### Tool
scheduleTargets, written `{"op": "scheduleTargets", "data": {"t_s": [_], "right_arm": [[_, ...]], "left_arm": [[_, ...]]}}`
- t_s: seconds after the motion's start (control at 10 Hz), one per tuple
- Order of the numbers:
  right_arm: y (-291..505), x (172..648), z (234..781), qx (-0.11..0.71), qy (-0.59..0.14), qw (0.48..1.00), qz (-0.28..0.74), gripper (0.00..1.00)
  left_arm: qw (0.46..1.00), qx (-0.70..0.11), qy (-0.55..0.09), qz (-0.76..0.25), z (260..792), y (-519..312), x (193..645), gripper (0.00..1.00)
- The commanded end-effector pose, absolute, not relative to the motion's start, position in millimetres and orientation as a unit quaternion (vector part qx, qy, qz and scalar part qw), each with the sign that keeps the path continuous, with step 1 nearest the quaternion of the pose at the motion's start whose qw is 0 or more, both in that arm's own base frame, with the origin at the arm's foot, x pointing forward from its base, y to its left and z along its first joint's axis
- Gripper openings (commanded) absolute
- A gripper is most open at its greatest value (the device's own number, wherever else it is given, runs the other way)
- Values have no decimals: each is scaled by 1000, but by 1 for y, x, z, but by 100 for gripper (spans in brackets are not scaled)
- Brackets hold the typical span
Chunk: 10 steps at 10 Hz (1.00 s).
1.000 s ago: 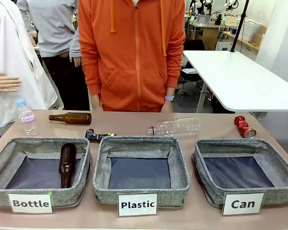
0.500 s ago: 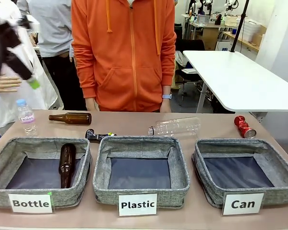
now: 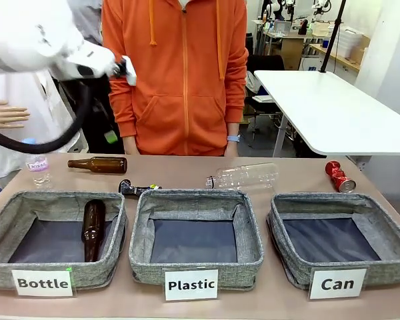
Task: Sort the can waste into the basket.
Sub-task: Pick up the can waste from the table and place it in the right Fabric basket.
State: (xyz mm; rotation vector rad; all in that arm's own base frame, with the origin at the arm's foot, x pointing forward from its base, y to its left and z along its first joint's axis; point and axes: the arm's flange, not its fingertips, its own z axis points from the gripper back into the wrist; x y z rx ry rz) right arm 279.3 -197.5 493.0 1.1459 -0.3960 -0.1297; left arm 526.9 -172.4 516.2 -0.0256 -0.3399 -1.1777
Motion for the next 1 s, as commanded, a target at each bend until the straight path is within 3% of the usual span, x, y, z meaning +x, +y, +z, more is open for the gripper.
{"op": "scheduleTargets", "data": {"t_s": [0.0, 0.3, 0.9], "right_arm": [[-198, 279, 493, 542, -196, 815, -49, 100], [-198, 279, 493, 542, -196, 815, -49, 100], [-198, 279, 493, 542, -196, 815, -49, 100]], "left_arm": [[770, -6, -150, -620, 491, -181, 538, 100], [730, 0, -138, -669, 437, -199, 528, 100], [747, 23, -121, -654, 377, -212, 560, 100]]}}
